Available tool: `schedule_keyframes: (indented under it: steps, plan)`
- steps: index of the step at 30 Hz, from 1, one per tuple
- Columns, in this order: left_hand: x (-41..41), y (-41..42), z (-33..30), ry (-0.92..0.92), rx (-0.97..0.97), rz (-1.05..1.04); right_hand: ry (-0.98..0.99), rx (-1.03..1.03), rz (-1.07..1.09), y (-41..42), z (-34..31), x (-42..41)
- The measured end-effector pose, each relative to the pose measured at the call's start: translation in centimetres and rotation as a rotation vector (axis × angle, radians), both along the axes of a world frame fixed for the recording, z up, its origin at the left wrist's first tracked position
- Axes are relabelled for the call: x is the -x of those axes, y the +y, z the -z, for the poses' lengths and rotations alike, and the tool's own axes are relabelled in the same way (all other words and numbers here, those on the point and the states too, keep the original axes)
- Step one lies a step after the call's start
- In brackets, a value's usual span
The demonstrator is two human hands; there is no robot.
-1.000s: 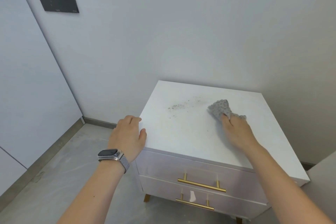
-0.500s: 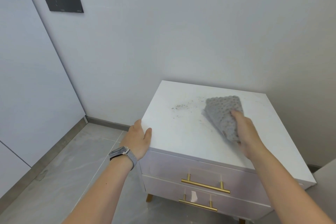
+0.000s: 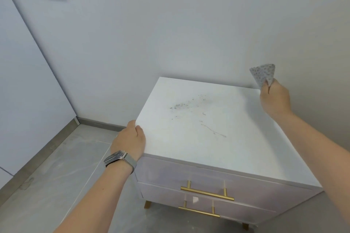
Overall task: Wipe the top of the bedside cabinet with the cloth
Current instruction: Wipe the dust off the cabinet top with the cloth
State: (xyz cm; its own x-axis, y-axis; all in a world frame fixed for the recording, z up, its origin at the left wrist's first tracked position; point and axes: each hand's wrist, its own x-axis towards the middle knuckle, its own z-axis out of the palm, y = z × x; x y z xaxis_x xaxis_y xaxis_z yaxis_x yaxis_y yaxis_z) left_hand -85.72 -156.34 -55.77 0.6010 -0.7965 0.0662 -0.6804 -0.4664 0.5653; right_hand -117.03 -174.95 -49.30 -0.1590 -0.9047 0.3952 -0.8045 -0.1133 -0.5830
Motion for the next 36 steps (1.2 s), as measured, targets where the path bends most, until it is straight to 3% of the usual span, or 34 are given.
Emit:
schedule_keyframes:
  steps: [4,9,13,22,36]
  plan:
    - [0.1,-0.3,0.5,-0.073,0.011,-0.007,0.284,-0.188,-0.125,-1.9,2.5,1.1]
    - [0.1,-0.5,0.7,-0.086,0.009,-0.042,0.243,-0.452,-0.135,-3.0,2.7,-1.3]
    - [-0.1,-0.7,1.0,-0.111,0.021,-0.045,0.243,-0.543,-0.157,-4.2,1.7,-3.7]
    - [0.1,-0.9,1.0,-0.159,0.002,-0.06,0.207,-0.536,-0.212,-3.2,1.8,-5.8]
    - [0.3,-0.7,0.4,-0.172,-0.015,-0.047,0.12,-0.54,-0.295,4.7,1.2,-7.4]
